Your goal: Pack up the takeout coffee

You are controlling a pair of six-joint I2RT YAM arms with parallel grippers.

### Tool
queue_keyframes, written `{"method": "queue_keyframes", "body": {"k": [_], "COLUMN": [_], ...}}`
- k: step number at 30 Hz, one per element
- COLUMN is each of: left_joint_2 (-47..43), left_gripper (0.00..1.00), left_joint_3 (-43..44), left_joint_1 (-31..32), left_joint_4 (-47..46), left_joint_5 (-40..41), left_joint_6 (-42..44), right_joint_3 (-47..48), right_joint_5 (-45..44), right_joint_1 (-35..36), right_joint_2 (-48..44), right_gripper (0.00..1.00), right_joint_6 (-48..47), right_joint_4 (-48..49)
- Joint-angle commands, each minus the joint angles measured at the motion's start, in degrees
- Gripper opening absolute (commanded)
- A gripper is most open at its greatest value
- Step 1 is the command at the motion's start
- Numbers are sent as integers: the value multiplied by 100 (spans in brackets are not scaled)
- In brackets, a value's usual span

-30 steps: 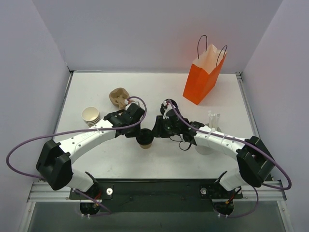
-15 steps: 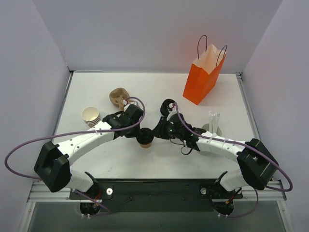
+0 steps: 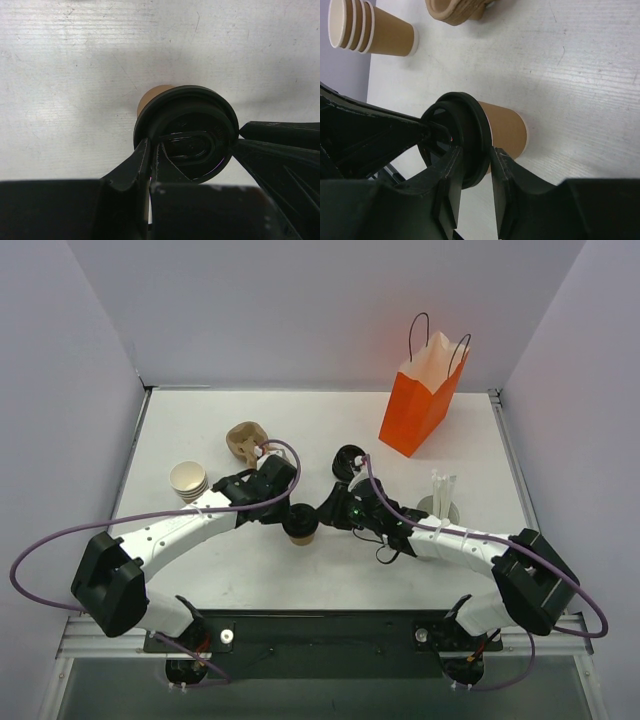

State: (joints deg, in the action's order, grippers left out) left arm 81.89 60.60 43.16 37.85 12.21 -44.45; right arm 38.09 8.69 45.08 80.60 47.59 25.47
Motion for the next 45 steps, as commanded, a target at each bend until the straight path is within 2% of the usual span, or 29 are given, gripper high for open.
{"method": "queue_keyframes", "body": {"k": [1, 5, 9, 14, 21, 37, 45], "left_joint_2": [512, 556, 609, 548, 609, 548, 583], "left_gripper": [5, 5, 5, 5, 5, 5, 5], "left_joint_3": [-417, -461, -470, -461, -365, -444, -531], "left_joint_1": [-18, -18, 0, 35, 52, 96, 96], "left_joint_4": [505, 434, 373, 250, 250, 223, 179], "left_joint_5": [-17, -96, -166, -280, -359, -289, -298], "left_joint_6": [129, 261, 375, 595, 815, 797, 718], "right_joint_3": [242, 787, 1095, 1385, 1649, 1606, 1193], "right_joint_5": [-237, 18, 343, 1046, 1380, 1381, 731], "right_joint_1": [10, -218, -482, -588, -641, -658, -676], "right_joint_2": [-157, -614, -651, -353, 184, 650, 703], "right_gripper": [31, 33, 33, 33, 33, 27, 21], "right_joint_6": [-426, -715, -979, -1235, -1349, -1332, -1034], "right_joint_4": [-1992, -2511, -2811, -2829, -2837, -2662, -2785]}}
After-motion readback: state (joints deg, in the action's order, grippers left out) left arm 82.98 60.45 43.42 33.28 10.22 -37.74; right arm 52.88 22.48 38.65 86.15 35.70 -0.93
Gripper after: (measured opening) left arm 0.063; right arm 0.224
